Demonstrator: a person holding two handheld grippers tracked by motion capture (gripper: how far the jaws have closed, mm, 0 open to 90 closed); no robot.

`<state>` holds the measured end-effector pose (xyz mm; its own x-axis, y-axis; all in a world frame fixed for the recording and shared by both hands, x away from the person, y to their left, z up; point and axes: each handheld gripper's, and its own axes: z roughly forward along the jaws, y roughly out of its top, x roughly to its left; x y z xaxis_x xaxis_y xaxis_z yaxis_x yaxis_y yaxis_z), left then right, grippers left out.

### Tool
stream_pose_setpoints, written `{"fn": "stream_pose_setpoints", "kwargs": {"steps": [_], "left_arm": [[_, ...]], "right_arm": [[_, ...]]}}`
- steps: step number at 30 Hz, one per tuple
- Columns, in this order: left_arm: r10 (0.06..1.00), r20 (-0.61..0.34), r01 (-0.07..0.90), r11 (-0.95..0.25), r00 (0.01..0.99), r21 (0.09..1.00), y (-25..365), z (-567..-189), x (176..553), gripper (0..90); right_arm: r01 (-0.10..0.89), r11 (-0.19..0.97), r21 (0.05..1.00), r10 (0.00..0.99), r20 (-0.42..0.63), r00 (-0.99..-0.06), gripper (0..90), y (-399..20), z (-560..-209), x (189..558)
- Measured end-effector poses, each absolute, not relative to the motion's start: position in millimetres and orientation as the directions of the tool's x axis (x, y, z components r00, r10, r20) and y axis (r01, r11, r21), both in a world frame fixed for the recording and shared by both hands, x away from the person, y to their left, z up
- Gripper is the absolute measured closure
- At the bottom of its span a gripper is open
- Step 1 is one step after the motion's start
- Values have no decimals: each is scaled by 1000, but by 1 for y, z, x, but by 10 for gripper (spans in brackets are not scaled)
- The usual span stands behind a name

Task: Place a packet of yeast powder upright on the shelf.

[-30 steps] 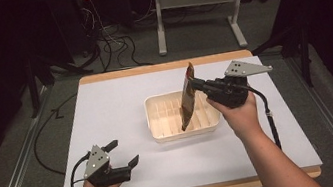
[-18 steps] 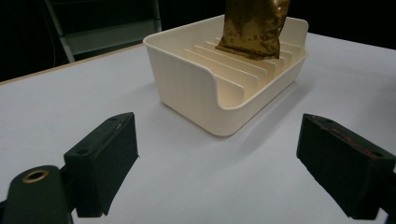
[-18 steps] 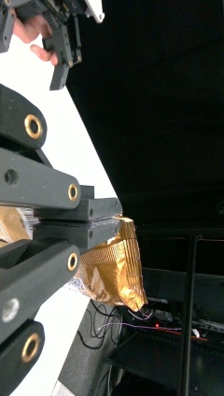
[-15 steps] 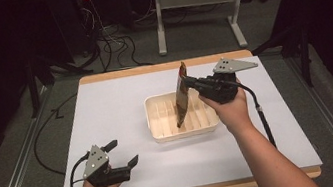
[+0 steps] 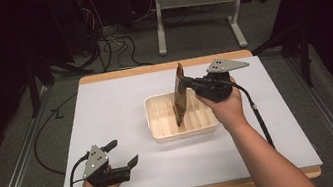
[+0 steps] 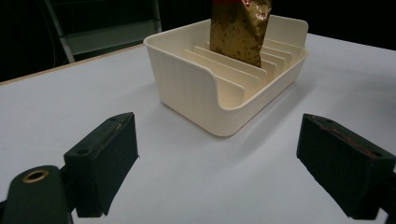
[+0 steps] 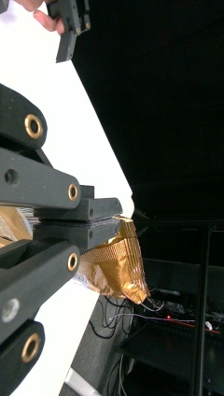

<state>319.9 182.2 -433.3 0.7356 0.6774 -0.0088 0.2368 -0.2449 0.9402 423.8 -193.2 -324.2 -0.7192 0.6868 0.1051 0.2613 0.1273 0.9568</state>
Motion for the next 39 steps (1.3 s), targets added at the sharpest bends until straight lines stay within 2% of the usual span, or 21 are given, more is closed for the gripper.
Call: {"fn": "stream_pose_setpoints", "kwargs": {"steps": [20,28,32,39], "left_arm": [[674,-7,237,-251,739,938,181,-434,320,130],[672,-5,237,-255,741,938,181,-434,320,130],[671,-5,238,-256,742,937,180,-434,320,130],[671,-6,237,-254,741,938,181,-434,320,130]], "right_arm": [[296,174,939,686,100,-720,900,-183,-351,424],[322,133,937,684,148,-714,886,-187,-366,424],[319,144,937,688,137,-712,884,-187,-365,423],[333,142,932,696,145,-703,779,-188,-362,423]]}}
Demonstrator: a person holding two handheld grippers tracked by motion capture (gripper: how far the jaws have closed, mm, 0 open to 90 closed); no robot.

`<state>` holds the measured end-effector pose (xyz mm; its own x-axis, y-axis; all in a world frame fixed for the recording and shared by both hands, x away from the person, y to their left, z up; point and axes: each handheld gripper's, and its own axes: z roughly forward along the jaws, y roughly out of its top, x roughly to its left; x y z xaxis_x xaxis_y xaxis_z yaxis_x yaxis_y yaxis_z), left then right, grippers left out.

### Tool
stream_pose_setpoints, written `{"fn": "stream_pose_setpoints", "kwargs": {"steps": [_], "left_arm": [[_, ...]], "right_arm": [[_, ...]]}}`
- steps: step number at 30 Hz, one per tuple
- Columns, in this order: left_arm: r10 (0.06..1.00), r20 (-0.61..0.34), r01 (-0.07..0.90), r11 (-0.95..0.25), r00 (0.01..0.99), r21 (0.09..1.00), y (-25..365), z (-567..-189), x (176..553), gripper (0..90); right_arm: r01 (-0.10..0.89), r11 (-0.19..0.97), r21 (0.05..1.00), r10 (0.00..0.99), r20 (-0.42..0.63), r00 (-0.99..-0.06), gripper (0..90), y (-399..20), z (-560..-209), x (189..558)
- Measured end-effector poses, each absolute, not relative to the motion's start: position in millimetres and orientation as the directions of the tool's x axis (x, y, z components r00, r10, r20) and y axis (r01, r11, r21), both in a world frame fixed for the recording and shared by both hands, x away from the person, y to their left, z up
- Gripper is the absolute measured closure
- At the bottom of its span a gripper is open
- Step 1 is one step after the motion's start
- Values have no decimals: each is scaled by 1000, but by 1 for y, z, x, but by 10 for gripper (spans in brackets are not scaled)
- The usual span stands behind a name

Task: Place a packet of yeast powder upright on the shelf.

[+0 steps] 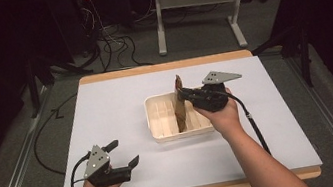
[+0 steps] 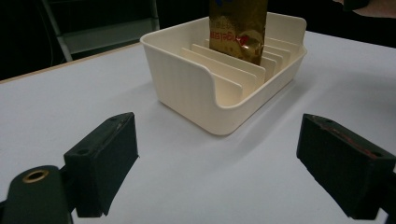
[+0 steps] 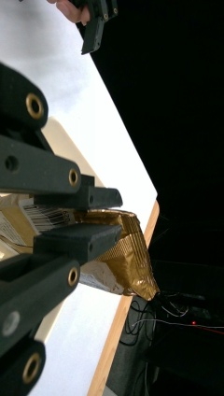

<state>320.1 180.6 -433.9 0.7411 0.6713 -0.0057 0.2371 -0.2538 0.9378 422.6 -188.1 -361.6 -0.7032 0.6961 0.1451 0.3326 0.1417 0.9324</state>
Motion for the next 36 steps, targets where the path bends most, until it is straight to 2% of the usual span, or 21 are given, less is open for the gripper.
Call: {"fn": "stream_pose_setpoints", "kwargs": {"steps": [1,5,9,10,11,15,24,36], "left_arm": [[671,-5,237,-254,741,938,181,-434,320,130],[672,-6,237,-253,740,938,181,-434,320,130],[672,-6,237,-253,740,938,181,-434,320,130],[672,-6,237,-253,740,938,181,-434,320,130],[672,-6,237,-253,741,938,181,-434,320,129],[672,-4,236,-255,741,938,181,-433,320,130],[675,-6,235,-247,737,940,182,-433,319,130],[680,-8,234,-241,733,942,184,-432,319,129]], "right_arm": [[328,141,934,700,140,-700,733,-188,-360,422],[326,143,934,705,136,-696,673,-187,-358,421],[312,176,934,725,92,-683,516,-181,-354,418],[312,176,934,725,92,-683,516,-181,-354,418],[307,184,934,741,74,-668,406,-179,-352,417],[319,188,929,757,70,-650,251,-178,-350,415],[340,195,920,764,75,-641,194,-183,-348,407],[350,165,922,766,104,-634,173,-197,-346,398]]}}
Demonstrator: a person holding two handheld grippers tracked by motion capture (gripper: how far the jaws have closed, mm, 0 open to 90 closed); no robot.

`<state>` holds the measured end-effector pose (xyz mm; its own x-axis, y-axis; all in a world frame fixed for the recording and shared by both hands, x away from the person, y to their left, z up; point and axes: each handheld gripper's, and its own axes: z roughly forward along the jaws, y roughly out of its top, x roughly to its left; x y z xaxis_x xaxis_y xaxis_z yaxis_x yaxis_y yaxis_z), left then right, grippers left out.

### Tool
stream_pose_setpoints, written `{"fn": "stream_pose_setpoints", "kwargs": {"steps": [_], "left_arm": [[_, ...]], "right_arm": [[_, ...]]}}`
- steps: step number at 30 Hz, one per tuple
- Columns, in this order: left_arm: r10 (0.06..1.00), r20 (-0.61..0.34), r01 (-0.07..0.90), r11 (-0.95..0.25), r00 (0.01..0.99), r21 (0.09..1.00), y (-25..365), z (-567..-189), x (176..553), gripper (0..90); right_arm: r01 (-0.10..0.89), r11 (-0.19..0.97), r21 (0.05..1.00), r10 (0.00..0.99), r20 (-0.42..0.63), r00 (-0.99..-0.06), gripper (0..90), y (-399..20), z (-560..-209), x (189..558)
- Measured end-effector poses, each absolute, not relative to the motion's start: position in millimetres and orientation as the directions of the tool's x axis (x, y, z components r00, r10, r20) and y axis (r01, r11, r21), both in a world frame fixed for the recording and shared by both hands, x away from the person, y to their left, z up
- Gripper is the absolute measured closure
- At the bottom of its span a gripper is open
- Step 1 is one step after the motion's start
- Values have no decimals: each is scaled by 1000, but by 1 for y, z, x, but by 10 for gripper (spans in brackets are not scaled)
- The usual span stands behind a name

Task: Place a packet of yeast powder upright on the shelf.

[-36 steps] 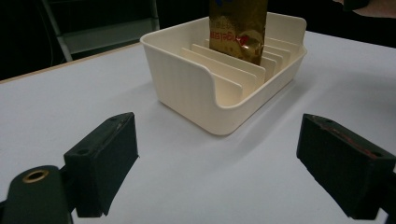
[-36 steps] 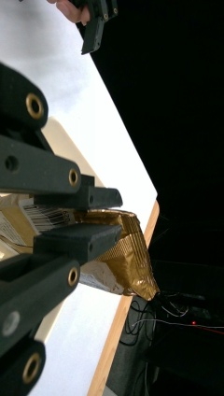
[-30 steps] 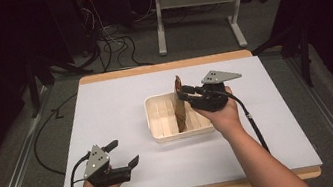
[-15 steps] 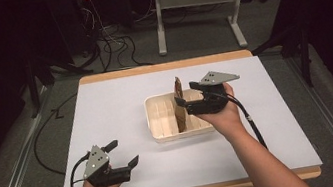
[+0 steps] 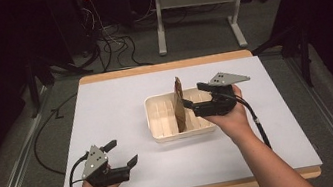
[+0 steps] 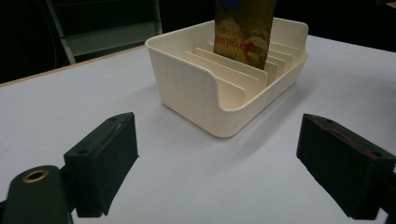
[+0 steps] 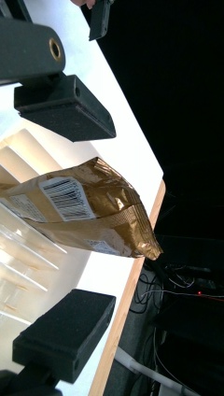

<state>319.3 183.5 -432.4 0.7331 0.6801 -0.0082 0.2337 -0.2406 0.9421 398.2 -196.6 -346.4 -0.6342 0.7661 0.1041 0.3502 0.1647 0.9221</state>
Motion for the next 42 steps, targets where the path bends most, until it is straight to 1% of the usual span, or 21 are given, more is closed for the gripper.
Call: {"fn": "stream_pose_setpoints", "kwargs": {"steps": [5,10,15,18,22,25,26,27,28,29,31,32,33,34,35,36,37,39,42], "left_arm": [[680,-9,236,-242,733,941,184,-433,320,130],[682,-11,238,-241,732,941,184,-433,320,130],[683,-11,239,-240,730,941,185,-433,320,130],[683,-11,239,-241,730,941,185,-433,320,130],[684,-11,240,-241,729,940,184,-433,321,130],[683,-9,239,-242,730,940,184,-433,321,130],[683,-9,239,-242,730,940,184,-433,321,130],[684,-9,239,-242,730,940,184,-433,320,130],[684,-9,238,-242,730,940,184,-433,320,130],[684,-9,240,-243,730,940,184,-434,320,130],[684,-15,246,-241,729,939,184,-434,321,129],[683,-27,253,-233,730,939,184,-435,321,130],[681,-37,257,-225,731,940,183,-435,320,130],[677,-35,256,-229,735,939,181,-435,320,129],[673,-26,250,-237,739,939,179,-435,319,129],[663,-13,242,-255,748,936,174,-435,319,130],[660,-7,242,-265,751,933,172,-436,319,130],[660,-5,243,-269,751,932,171,-436,320,130],[665,-9,250,-268,747,931,169,-438,322,130]], "right_arm": [[347,164,923,764,103,-637,172,-201,-347,393],[357,147,923,761,125,-636,160,-210,-349,386],[354,142,924,775,119,-621,158,-229,-352,375],[360,142,922,796,110,-595,157,-249,-355,363],[364,136,922,817,103,-568,156,-264,-359,353],[388,127,913,847,103,-521,155,-288,-371,337],[388,127,913,847,103,-521,155,-288,-371,337],[398,123,909,860,102,-500,158,-299,-377,328],[398,123,909,860,102,-500,158,-299,-377,328],[406,110,907,872,108,-477,158,-312,-384,319],[405,102,908,879,108,-464,158,-318,-387,315],[398,80,914,895,110,-433,159,-329,-395,305],[398,80,914,895,110,-433,159,-329,-395,305],[381,15,924,911,145,-387,197,-340,-415,294],[381,15,924,911,145,-387,197,-340,-415,294],[467,35,883,915,160,-371,187,-344,-435,295],[492,69,868,919,137,-370,190,-343,-441,297],[497,84,864,918,127,-376,195,-343,-445,298],[486,74,871,915,135,-381,195,-341,-443,302]]}}
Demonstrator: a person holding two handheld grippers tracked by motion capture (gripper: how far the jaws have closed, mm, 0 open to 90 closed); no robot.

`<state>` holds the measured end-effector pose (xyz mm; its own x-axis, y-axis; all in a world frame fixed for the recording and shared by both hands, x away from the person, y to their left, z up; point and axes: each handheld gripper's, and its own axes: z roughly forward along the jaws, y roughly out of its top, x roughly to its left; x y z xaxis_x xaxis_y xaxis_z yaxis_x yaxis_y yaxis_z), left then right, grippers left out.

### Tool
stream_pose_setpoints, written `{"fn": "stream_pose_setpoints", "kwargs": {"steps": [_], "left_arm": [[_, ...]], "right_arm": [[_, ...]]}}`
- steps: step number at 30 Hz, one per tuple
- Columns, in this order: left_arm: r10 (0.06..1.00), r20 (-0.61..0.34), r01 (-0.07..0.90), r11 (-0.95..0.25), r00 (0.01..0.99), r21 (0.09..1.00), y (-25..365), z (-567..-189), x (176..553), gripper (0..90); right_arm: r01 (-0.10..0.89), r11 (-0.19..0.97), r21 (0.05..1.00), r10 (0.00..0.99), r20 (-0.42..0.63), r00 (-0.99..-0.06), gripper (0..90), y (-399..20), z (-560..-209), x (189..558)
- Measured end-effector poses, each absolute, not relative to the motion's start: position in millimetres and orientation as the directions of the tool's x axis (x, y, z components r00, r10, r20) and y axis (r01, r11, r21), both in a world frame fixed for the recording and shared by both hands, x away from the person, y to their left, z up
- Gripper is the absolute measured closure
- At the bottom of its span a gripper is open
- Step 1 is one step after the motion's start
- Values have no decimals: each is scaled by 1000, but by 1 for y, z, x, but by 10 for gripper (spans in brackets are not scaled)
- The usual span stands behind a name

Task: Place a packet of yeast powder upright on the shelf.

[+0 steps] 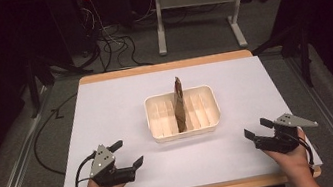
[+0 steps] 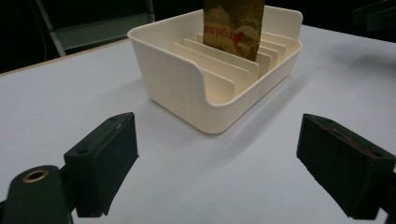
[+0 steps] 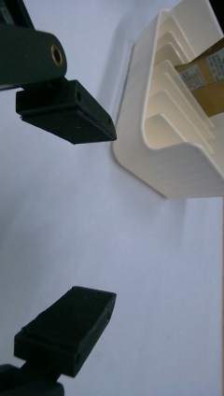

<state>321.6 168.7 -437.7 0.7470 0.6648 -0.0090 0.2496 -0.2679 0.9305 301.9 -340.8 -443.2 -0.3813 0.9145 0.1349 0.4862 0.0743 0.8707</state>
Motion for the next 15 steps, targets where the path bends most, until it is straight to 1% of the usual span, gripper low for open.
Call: {"fn": "stream_pose_setpoints", "kwargs": {"steps": [1,4,15], "left_arm": [[665,-8,252,-273,747,928,168,-438,322,129],[664,-6,252,-275,748,928,168,-439,321,130],[669,-6,245,-264,743,933,173,-437,320,129]], "right_arm": [[465,93,881,915,108,-388,195,-338,-441,303],[464,112,879,916,90,-392,195,-340,-442,303],[488,87,868,925,112,-362,192,-347,-447,304]]}}
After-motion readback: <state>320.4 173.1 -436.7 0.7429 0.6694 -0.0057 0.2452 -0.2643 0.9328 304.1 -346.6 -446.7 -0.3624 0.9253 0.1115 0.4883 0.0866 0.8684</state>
